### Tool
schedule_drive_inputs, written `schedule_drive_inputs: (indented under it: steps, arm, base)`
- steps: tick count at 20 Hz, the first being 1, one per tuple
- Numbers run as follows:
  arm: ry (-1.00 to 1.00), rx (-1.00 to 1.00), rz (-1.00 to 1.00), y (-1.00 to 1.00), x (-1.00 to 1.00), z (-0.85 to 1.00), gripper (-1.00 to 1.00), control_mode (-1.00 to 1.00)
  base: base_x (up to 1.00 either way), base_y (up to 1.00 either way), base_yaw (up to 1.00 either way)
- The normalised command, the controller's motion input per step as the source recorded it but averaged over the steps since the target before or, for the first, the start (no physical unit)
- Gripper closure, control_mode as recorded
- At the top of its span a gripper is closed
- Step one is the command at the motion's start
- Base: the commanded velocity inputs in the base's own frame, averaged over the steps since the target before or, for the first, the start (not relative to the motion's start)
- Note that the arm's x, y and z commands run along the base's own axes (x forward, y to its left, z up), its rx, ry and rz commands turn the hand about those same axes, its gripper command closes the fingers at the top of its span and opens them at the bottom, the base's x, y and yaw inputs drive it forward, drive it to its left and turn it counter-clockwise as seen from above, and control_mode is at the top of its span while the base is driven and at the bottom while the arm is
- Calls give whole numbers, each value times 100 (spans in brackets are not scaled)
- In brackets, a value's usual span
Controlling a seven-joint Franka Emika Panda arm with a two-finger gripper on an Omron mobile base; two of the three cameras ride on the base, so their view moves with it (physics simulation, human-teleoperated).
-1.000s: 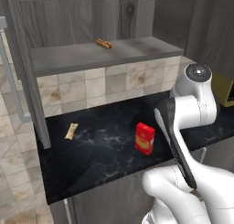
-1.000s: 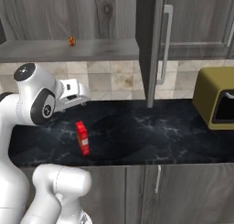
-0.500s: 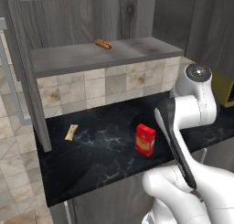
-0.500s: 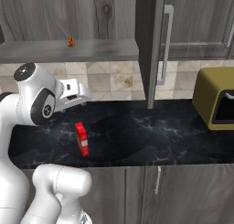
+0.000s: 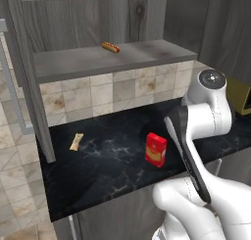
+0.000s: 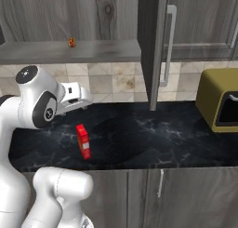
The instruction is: Pick the bar and boxed food from the counter and place them in the cabinets closest to them.
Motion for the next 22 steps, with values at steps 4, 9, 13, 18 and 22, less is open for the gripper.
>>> schedule_drive_inputs:
  steps: [4,9,13,18,22]
  arm:
    - [0,6,0,5,0,-12,-100,-100]
    - [0,8,0,2,0,-20,-100,-100]
    - [3,3,0,8,10,-29,-100,-100]
    - [5,2,0,12,26,-33,-100,-100]
    - [8,5,1,4,29,-33,-100,-100]
  base:
    - [0,0,0]
    - [0,0,0]
    - [0,0,0]
    - [0,0,0]
    - [0,0,0]
